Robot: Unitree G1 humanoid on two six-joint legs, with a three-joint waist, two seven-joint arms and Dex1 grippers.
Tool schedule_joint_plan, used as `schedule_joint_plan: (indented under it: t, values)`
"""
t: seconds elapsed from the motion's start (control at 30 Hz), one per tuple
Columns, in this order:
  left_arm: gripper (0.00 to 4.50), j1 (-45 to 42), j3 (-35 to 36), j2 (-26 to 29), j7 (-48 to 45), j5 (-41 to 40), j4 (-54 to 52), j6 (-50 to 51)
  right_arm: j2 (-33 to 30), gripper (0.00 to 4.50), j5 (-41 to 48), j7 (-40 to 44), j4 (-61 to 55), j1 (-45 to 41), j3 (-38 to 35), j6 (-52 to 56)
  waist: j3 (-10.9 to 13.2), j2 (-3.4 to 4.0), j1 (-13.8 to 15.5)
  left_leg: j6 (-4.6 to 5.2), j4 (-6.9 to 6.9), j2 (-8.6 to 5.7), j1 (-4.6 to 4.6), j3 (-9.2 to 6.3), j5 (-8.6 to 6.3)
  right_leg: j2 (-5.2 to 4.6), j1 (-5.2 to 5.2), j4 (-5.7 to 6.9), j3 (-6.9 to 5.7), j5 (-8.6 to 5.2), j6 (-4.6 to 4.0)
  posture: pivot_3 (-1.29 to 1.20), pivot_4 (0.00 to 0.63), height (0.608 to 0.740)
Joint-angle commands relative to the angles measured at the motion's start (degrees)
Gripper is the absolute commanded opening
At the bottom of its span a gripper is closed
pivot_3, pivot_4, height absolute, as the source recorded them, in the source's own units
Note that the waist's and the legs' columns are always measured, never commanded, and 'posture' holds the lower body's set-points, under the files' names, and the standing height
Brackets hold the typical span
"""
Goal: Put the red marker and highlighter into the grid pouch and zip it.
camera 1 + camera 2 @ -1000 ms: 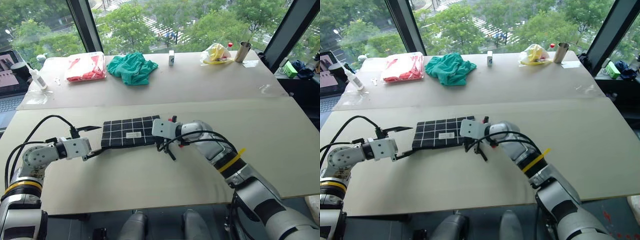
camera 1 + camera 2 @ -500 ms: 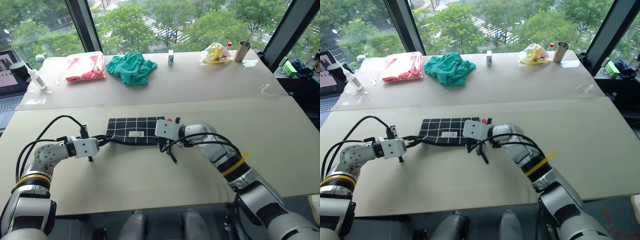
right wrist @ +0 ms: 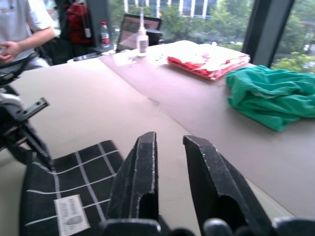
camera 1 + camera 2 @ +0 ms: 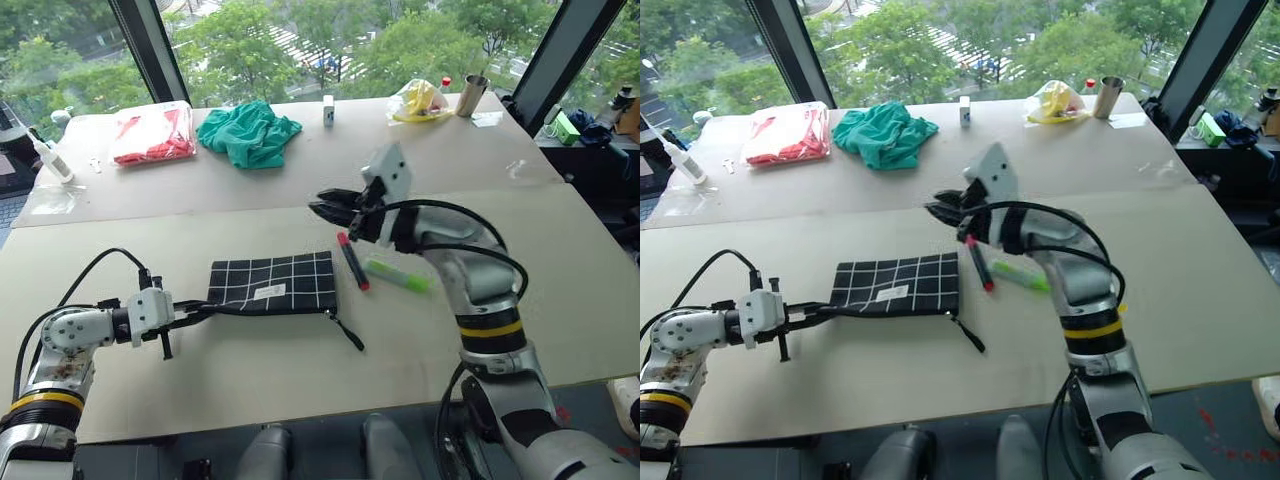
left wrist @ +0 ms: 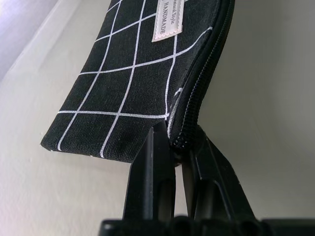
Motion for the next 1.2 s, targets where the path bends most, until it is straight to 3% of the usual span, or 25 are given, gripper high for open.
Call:
schedule_joint_plan:
  t: [0.03, 0.2, 0.33, 0.43, 0.7, 0.8, 1.2]
  values:
    - [0.00, 3.63, 1.94, 1.92, 1.52, -0.67, -7.79, 6.53, -4.02, 2.72, 5.49, 0.05, -8.37, 1.26, -4.66, 5.93, 0.00, 0.00, 0.35, 0.02, 0.00, 0.00, -0.02, 0.02, -0.01, 0.00, -0.01, -0.04, 0.00, 0.00, 0.00, 0.00, 0.150, 0.740]
    - [0.00, 6.38, 5.57, 2.33, 8.92, -2.55, -16.44, 21.84, -12.37, 4.47, 9.36, -0.61, -12.85, 5.36, -9.70, 14.23, 0.01, 0.00, 0.79, 0.42, 0.00, 0.00, -0.03, 0.06, -0.24, 0.00, 0.03, -0.11, 0.03, 0.00, 0.00, 0.00, 0.150, 0.740]
    - [0.00, 7.56, 8.38, 0.99, 14.00, -5.82, -24.07, 33.13, -18.81, 4.47, 13.53, 3.93, -17.86, 10.78, -8.73, 16.93, 0.01, 0.00, 0.86, 0.44, 0.01, 0.02, 0.02, 0.12, -0.25, 0.00, 0.03, -0.17, 0.03, 0.00, 0.00, 0.00, 0.150, 0.740]
    - [0.00, 8.60, 10.12, -0.25, 16.52, -8.00, -28.80, 38.72, -20.16, 4.47, 16.11, 5.15, -20.24, 12.57, -7.62, 17.16, 0.01, 0.01, 0.50, 0.45, 0.01, 0.05, 0.02, 0.24, -0.26, 0.00, 0.01, -0.15, 0.09, 0.00, 0.00, 0.00, 0.150, 0.740]
    - [0.00, 12.90, 10.65, -1.90, 18.21, -7.70, -35.21, 43.34, -9.20, 4.47, 9.46, -5.44, -15.59, 9.97, 7.04, 15.38, 0.01, 0.00, 0.72, 0.60, -0.02, 0.20, 0.27, 0.61, -0.37, 0.00, 0.01, -0.19, 0.17, 0.01, -0.02, 0.00, 0.150, 0.740]
    - [0.00, 13.13, 10.98, -2.15, 18.73, -7.58, -35.86, 44.19, -8.27, 4.47, 4.17, -7.82, -11.79, 8.40, 12.19, 12.19, 0.01, 0.00, 1.23, 0.56, 0.00, 0.16, 0.25, 0.63, -0.34, -0.03, 0.01, -0.25, 0.21, 0.05, -0.09, 0.00, 0.150, 0.740]
    - [0.00, 11.83, 10.40, -3.57, 19.91, -6.66, -35.83, 45.04, -4.41, 4.47, 2.64, -8.08, -8.30, 5.60, 14.29, 11.88, 0.01, 0.00, 2.03, 0.55, 0.01, 0.16, 0.25, 0.65, -0.34, -0.03, -0.01, -0.27, 0.21, 0.07, -0.11, 0.00, 0.150, 0.740]
